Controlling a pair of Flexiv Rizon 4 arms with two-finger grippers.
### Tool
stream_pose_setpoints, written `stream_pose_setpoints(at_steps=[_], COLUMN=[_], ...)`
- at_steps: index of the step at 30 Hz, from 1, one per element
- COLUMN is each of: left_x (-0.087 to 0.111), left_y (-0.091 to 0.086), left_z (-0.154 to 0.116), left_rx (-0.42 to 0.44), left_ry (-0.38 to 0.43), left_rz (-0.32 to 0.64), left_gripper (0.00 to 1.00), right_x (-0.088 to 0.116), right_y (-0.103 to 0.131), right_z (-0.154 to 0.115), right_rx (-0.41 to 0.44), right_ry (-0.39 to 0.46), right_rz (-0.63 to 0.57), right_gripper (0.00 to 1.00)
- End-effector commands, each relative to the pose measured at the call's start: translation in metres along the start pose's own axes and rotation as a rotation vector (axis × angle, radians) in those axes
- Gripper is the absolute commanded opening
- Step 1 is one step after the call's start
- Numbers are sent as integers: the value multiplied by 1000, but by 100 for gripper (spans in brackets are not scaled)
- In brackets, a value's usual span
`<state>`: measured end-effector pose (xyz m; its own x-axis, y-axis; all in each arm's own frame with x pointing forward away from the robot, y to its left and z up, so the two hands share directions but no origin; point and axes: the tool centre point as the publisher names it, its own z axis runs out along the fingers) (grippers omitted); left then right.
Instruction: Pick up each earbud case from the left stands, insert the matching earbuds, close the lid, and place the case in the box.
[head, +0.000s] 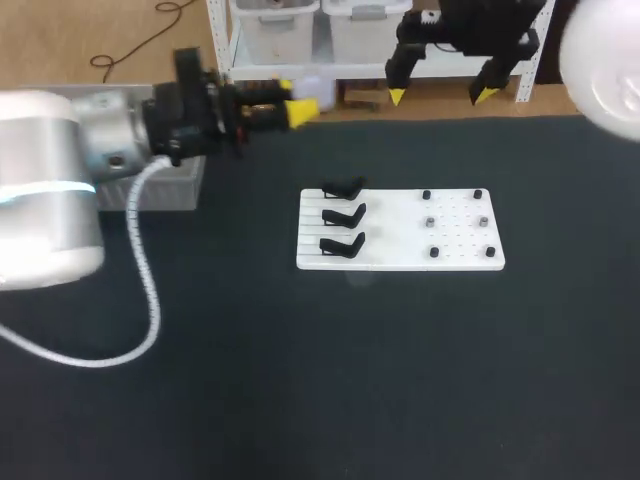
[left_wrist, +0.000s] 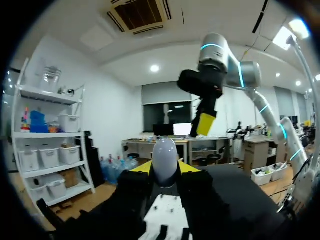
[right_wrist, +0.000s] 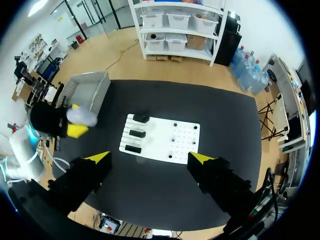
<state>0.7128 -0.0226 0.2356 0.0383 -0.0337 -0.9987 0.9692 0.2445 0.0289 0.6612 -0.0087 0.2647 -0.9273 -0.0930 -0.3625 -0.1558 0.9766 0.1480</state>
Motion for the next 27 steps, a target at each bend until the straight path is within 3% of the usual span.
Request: stream_pose_setpoints(at_steps=[1, 7, 14, 20, 26, 27], left_x=[-2, 19, 49, 80, 97, 97], left_y=[25, 91, 160, 200, 224, 226], left_z=[-49, -110, -173, -207, -221, -222], left_rx=[-373, -656, -849, -931, -924, -922], left_ry=[75, 192, 309, 391, 407, 400], left_rz=[29, 21, -1, -46, -63, -73], left_gripper=[0, 0, 0, 0, 2, 63], right_x=[6, 6, 6, 6, 6, 6], right_y=[-1, -1, -1, -1, -1, -1], right_z=[0, 0, 0, 0, 0, 0], right_rx=[0, 0, 0, 0, 0, 0], right_ry=[-137, -137, -137, -137, -137, -137], right_rz=[2, 2, 2, 2, 2, 2], right_gripper=[100, 100, 100, 100, 100, 100])
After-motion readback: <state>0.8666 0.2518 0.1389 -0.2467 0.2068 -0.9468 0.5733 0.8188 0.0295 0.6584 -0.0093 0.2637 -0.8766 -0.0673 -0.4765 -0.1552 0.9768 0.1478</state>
